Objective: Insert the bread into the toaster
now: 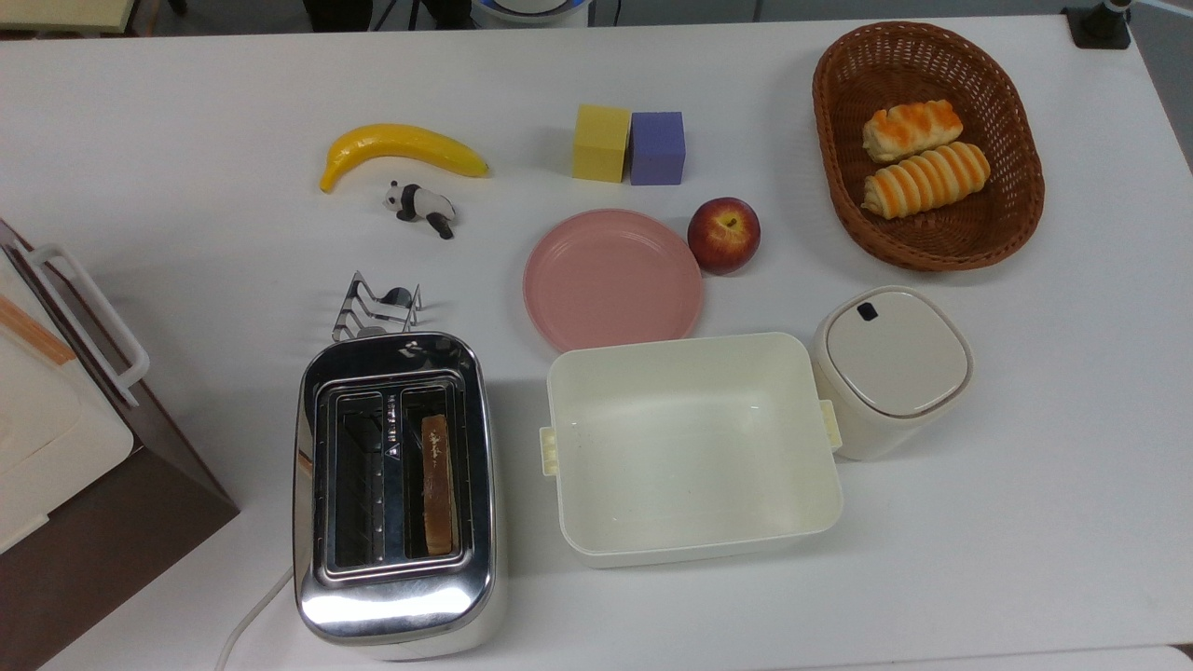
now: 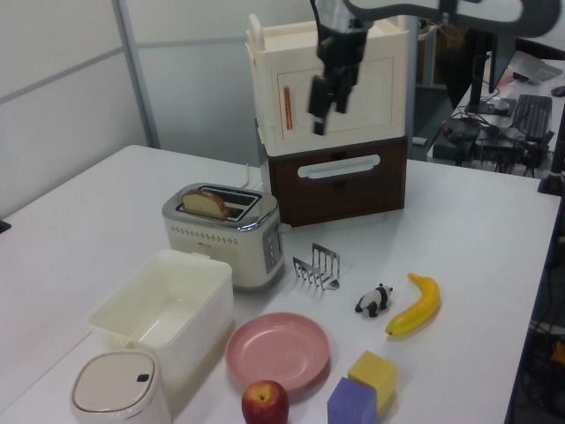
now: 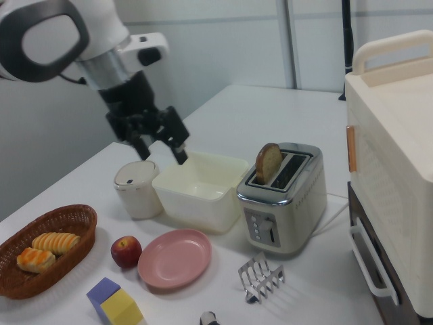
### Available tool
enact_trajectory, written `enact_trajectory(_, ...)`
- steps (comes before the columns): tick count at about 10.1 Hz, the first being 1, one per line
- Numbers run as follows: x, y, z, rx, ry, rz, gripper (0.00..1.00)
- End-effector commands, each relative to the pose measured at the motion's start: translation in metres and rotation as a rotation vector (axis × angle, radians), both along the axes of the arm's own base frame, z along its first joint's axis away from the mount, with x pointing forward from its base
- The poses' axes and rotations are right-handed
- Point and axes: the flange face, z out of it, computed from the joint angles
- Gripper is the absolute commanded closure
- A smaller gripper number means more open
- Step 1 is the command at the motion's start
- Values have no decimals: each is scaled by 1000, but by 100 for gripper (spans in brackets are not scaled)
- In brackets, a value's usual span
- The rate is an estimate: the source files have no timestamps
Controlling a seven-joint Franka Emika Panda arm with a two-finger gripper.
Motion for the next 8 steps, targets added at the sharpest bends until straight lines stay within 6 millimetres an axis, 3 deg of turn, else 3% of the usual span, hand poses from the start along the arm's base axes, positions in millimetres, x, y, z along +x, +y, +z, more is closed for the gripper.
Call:
enact_trajectory(1, -8, 42, -21, -107, 90, -18, 0)
enact_trajectory(2, -8, 48, -38, -107, 121, -47, 0)
enact_trajectory(5, -4, 46, -61, -2, 149, -154, 0)
enact_trajectory(8, 4, 33, -57, 64, 93, -188, 0)
